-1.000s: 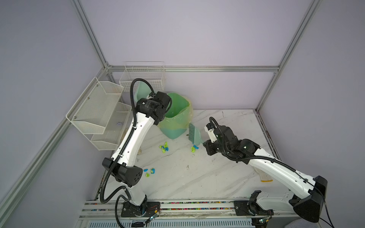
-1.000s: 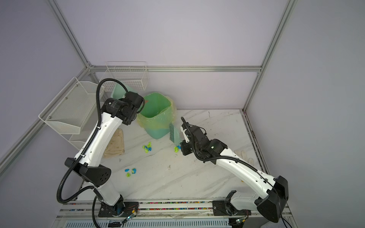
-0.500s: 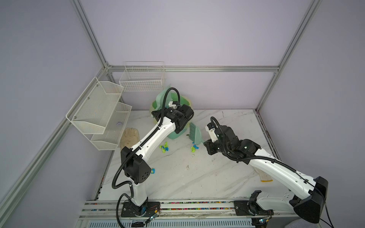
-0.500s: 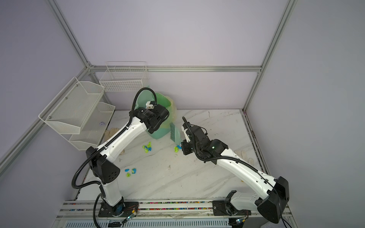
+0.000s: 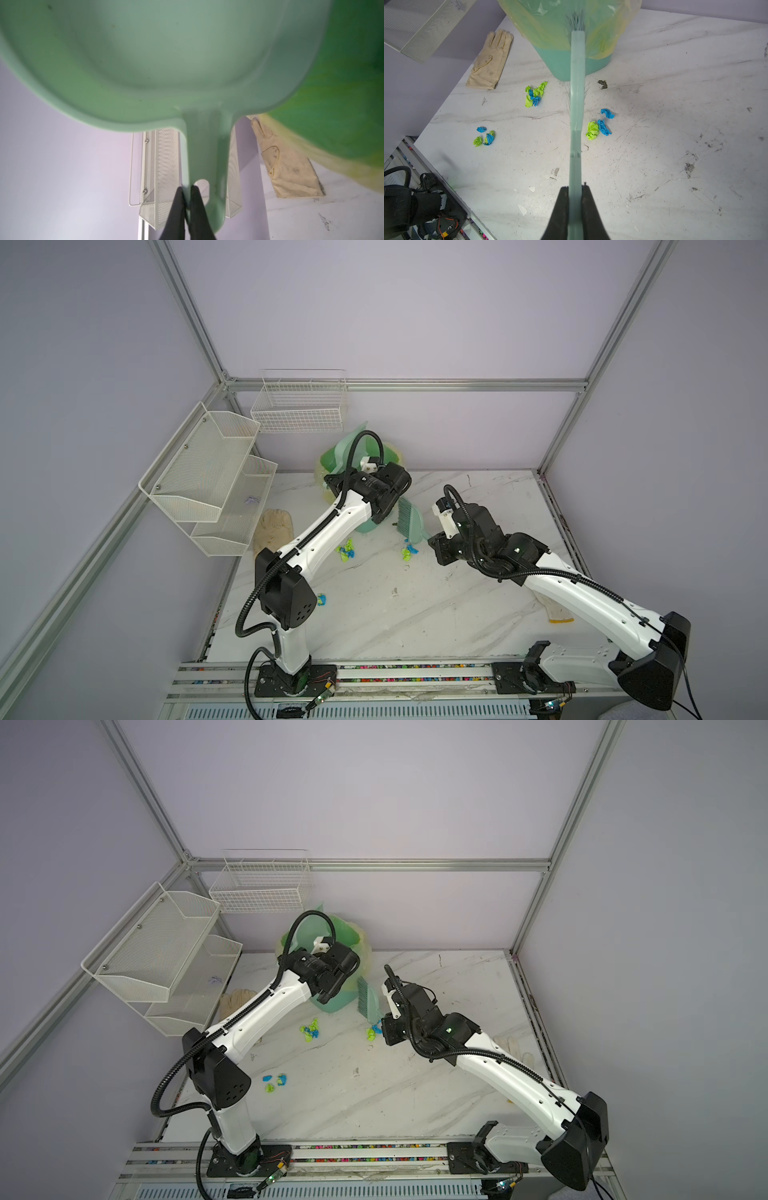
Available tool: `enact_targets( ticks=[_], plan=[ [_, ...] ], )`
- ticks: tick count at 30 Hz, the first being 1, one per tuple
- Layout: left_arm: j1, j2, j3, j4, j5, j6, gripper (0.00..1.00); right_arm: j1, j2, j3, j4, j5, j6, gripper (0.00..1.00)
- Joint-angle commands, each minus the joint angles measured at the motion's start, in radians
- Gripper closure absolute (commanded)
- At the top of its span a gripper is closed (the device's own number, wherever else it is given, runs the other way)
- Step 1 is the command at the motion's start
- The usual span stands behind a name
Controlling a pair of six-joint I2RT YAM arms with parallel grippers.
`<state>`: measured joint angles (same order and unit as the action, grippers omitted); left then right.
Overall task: Sweep away the paper scraps from the table
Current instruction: 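Tip the dustpan over the bin with the left gripper to empty scraps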
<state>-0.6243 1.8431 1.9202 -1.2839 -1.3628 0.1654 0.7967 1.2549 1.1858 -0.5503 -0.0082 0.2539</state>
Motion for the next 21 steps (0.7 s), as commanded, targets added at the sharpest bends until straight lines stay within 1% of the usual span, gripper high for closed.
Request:
enact_targets(
  ticks=[1, 2, 4, 11, 17, 21],
  plan=[
    [0.001, -0.034, 0.147, -0.147, 0.146, -0.175, 1.0, -0.005, -0.029, -0.003, 0.029, -0.004, 0.007, 1.0],
    [0.001, -0.032, 0.152, -0.164, 0.165, -0.19, 1.0, -0.005, -0.026, -0.002, 0.029, -0.006, 0.007, 1.0],
    [0.003, -0.025, 0.151, -0.185, 0.159, -0.211, 1.0, -0.006, -0.026, 0.0, 0.029, -0.01, 0.01, 1.0],
    [0.035, -0.049, 0.19, -0.231, 0.291, -0.275, 1.0, -0.007, -0.036, 0.001, 0.023, -0.01, 0.025, 1.0],
    [0.102, -0.108, 0.215, -0.249, 0.491, -0.319, 1.0, -0.007, -0.032, 0.001, 0.031, -0.023, 0.027, 1.0],
    [0.119, -0.158, 0.222, -0.244, 0.581, -0.337, 1.0, -0.007, -0.025, 0.014, 0.03, -0.029, 0.03, 1.0]
  ],
)
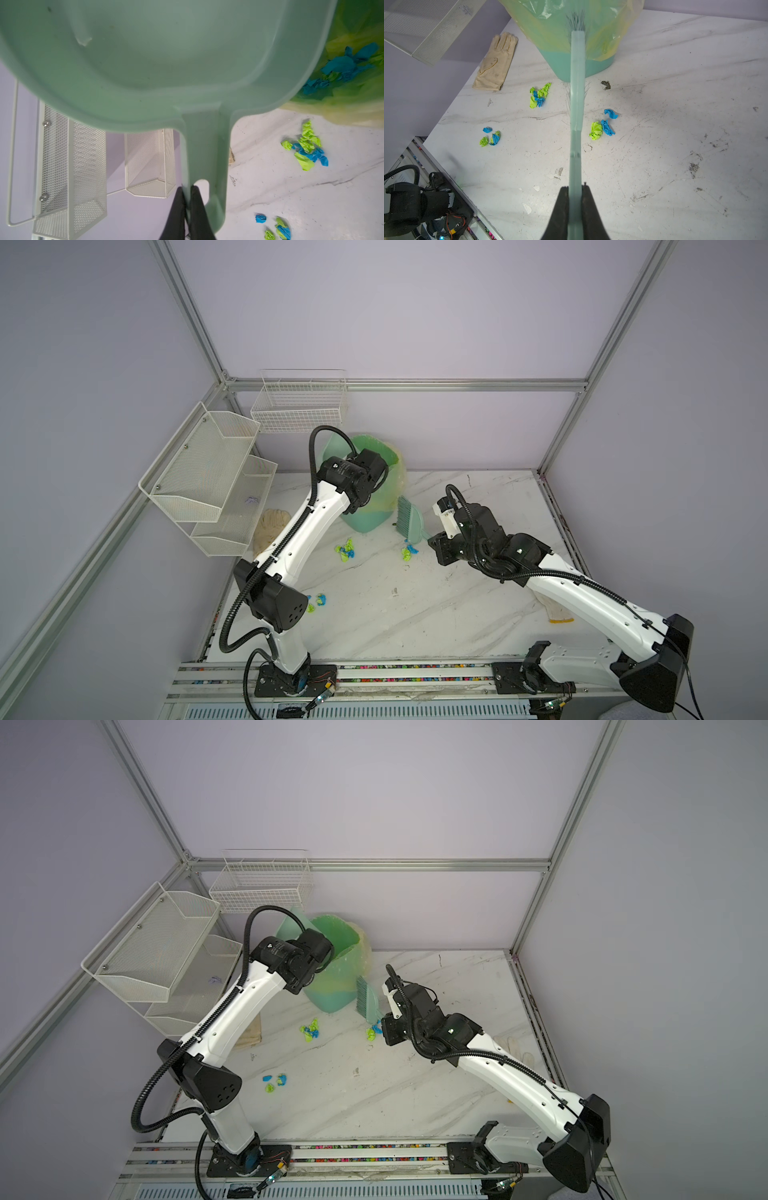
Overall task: Sweep away the paper scraps from the table
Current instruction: 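Tip the dustpan over the bin with the left gripper to empty scraps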
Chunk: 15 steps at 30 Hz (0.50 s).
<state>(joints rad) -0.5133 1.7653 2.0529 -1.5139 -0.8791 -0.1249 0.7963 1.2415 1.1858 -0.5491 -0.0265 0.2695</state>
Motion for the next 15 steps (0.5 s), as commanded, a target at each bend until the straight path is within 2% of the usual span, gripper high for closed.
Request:
enact_targets(
  ticks=[1, 10, 15],
  plan=[
    [0.01, -0.092, 0.091, -0.01, 0.114, -0.05, 1.0, -0.006, -0.013, 0.016, 0.029, -0.01, 0.013, 1.0],
    [0.024, -0.124, 0.133, -0.042, 0.244, -0.084, 1.0, -0.009, -0.012, 0.033, 0.025, -0.013, 0.022, 1.0],
    [0.025, -0.173, 0.085, -0.037, 0.328, -0.123, 1.0, -0.012, -0.016, 0.042, 0.018, -0.009, 0.026, 1.0]
  ],
)
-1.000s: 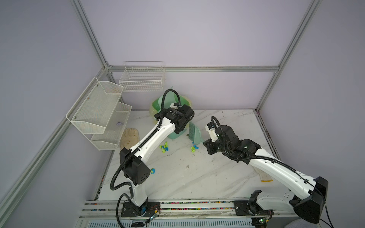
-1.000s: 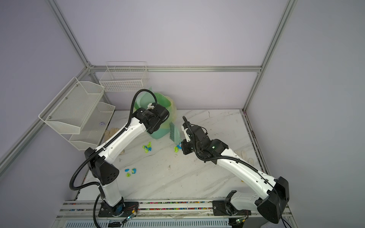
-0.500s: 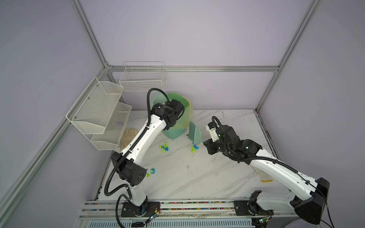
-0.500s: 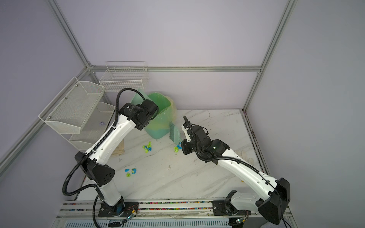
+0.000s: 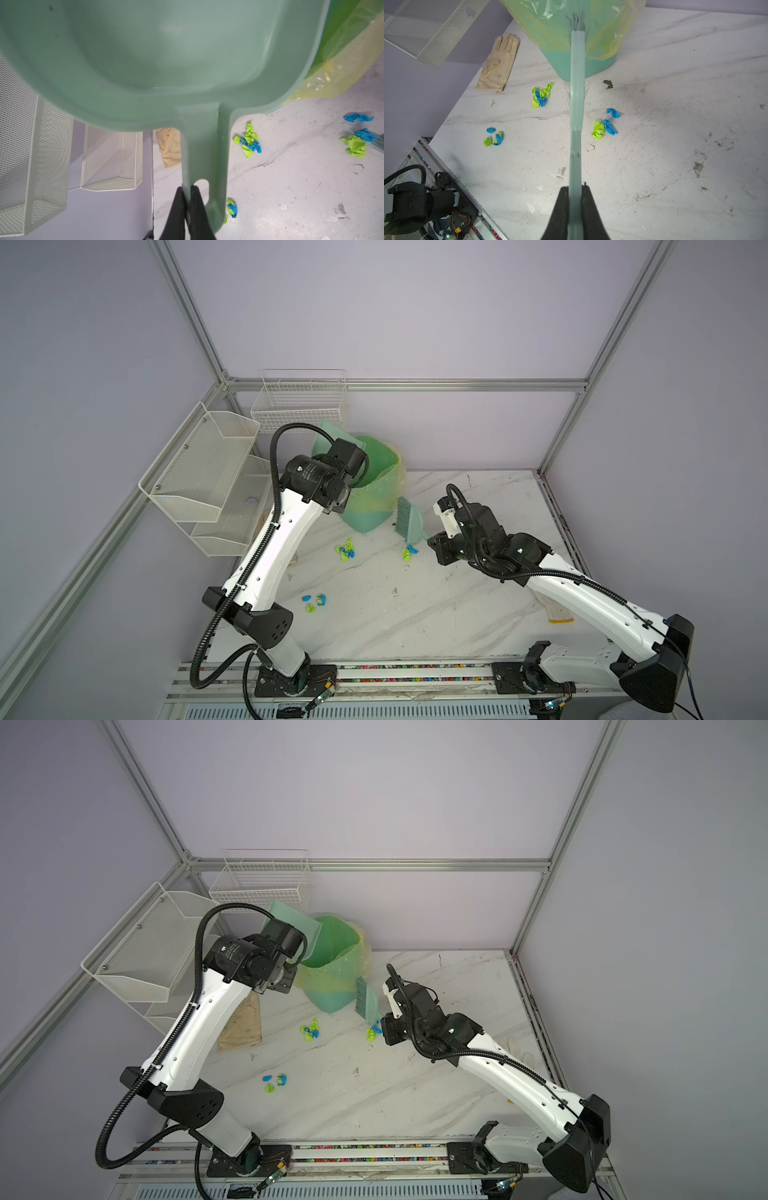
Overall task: Sweep away the paper scraps from the table
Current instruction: 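Tip the dustpan over the bin with the left gripper to empty scraps, then lower the empty dustpan onto the table near the scraps with the left gripper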
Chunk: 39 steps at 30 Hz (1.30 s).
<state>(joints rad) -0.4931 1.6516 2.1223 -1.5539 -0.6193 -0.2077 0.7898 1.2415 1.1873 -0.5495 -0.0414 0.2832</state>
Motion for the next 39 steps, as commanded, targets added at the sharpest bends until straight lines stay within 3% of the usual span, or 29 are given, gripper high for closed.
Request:
enact_targets(
  ticks=[1, 18, 39],
  plan=[
    [0.005, -0.071, 0.008, 0.003, 0.082, -0.042, 1.0, -0.007, -0.016, 0.042, 0.019, 0.008, 0.012, 1.0],
    [-0.011, -0.201, -0.163, -0.006, 0.344, -0.069, 1.0, -0.021, -0.019, 0.084, -0.004, 0.077, -0.04, 1.0],
    [-0.096, -0.41, -0.584, 0.11, 0.552, -0.199, 1.0, -0.087, 0.101, 0.148, -0.138, 0.216, -0.205, 1.0]
  ],
)
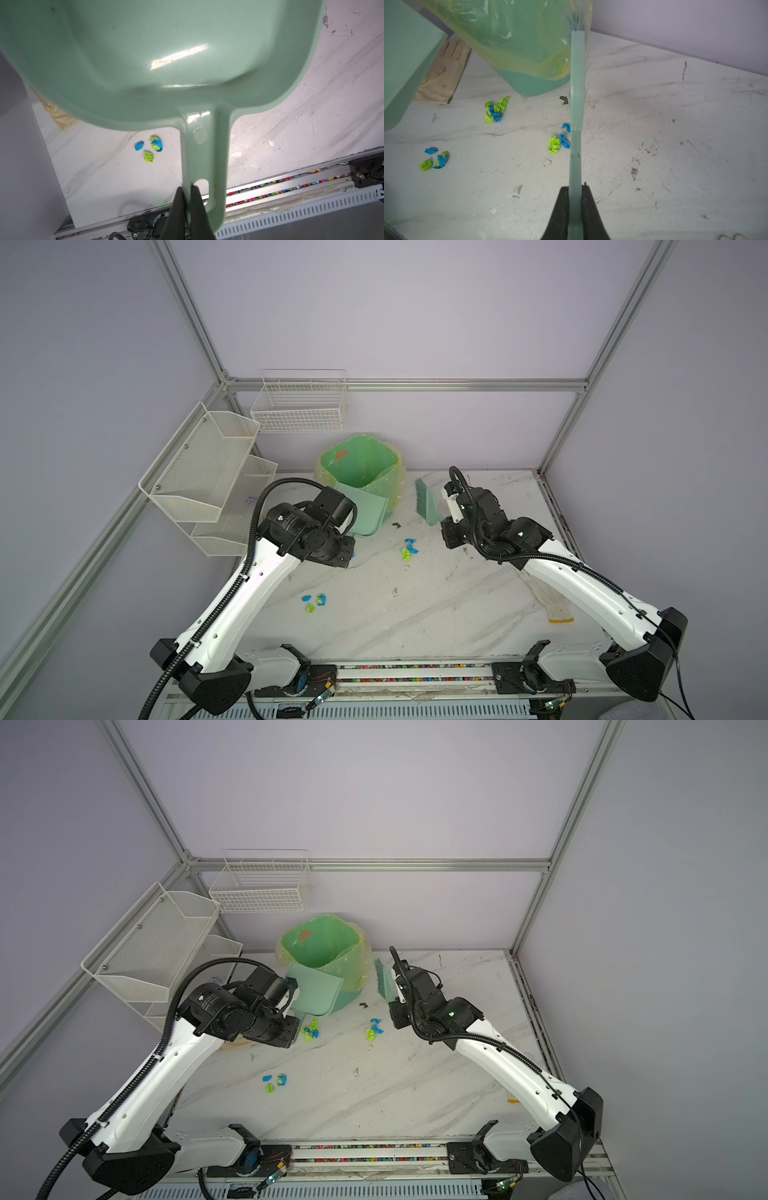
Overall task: Sweep away the paper scraps from the table
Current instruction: 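Lower the empty dustpan onto the table near the scraps with the left gripper, then lower the brush with the right gripper behind the remaining scraps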
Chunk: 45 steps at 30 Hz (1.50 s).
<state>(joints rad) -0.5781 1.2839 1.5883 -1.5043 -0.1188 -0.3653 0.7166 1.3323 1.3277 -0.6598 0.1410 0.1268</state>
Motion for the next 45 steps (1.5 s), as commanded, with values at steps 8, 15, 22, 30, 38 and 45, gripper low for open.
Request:
enact_targets(
  ticks=[8, 15, 22, 30, 38, 45],
  plan=[
    [-0.021, -0.071, -0.202, 0.151, 0.167, -0.095, 1.0, -0.042, 0.069, 0.01, -0.018, 0.025, -0.12, 1.0],
    [-0.034, -0.073, -0.351, 0.225, 0.227, -0.151, 1.0, -0.051, 0.122, 0.003, -0.001, 0.036, -0.172, 1.0],
    [-0.058, -0.067, -0.479, 0.357, 0.278, -0.218, 1.0, -0.058, 0.193, 0.017, 0.015, 0.055, -0.216, 1.0],
    [-0.076, -0.002, -0.531, 0.414, 0.304, -0.213, 1.0, -0.06, 0.218, 0.041, -0.005, 0.109, -0.218, 1.0],
    [-0.089, 0.088, -0.522, 0.445, 0.318, -0.158, 1.0, -0.062, 0.281, 0.102, -0.068, 0.164, -0.209, 1.0],
    [-0.096, 0.121, -0.534, 0.481, 0.368, -0.153, 1.0, -0.062, 0.322, 0.121, -0.09, 0.168, -0.213, 1.0]
  ],
)
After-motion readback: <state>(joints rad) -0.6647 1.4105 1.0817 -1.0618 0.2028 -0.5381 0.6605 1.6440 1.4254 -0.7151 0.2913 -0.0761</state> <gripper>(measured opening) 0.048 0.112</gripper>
